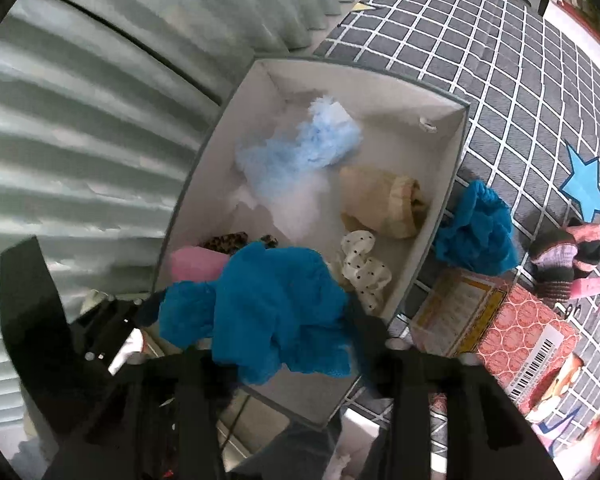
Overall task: Organize soft objects
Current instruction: 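Open both grippers to drop the sponge and cloth into the box, then move both grippers back over the remaining items on the table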
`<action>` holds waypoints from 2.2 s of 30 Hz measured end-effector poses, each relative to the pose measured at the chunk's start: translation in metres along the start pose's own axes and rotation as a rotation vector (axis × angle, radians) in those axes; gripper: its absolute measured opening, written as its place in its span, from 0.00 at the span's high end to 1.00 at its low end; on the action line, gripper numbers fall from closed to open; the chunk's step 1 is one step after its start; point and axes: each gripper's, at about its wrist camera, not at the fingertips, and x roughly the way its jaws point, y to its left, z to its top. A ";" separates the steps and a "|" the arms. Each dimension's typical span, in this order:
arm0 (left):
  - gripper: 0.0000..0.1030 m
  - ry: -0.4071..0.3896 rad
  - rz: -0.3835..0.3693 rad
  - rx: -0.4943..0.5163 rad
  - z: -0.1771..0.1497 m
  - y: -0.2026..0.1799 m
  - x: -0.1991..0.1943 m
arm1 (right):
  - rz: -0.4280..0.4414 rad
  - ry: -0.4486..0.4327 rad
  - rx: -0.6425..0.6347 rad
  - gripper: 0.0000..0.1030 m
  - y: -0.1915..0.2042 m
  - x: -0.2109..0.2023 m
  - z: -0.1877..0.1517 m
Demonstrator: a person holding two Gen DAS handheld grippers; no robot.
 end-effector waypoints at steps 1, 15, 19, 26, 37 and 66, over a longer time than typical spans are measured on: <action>0.34 -0.002 0.001 -0.005 0.000 0.001 0.000 | 0.005 -0.009 0.003 0.33 -0.001 -0.003 0.001; 0.14 0.000 -0.083 -0.085 0.009 -0.002 -0.010 | 0.051 -0.146 0.112 0.03 -0.045 -0.079 0.001; 0.13 -0.044 -0.140 -0.098 0.017 -0.008 -0.021 | 0.038 -0.204 0.174 0.03 -0.080 -0.112 0.000; 0.00 -0.069 -0.192 -0.108 0.032 -0.022 -0.027 | -0.015 -0.238 0.347 0.03 -0.159 -0.127 -0.011; 0.00 -0.005 -0.155 -0.065 0.047 -0.050 -0.029 | -0.086 -0.108 0.381 0.03 -0.222 -0.074 -0.011; 0.00 0.137 -0.148 0.149 0.130 -0.256 0.003 | -0.260 0.051 0.578 0.03 -0.400 -0.010 -0.078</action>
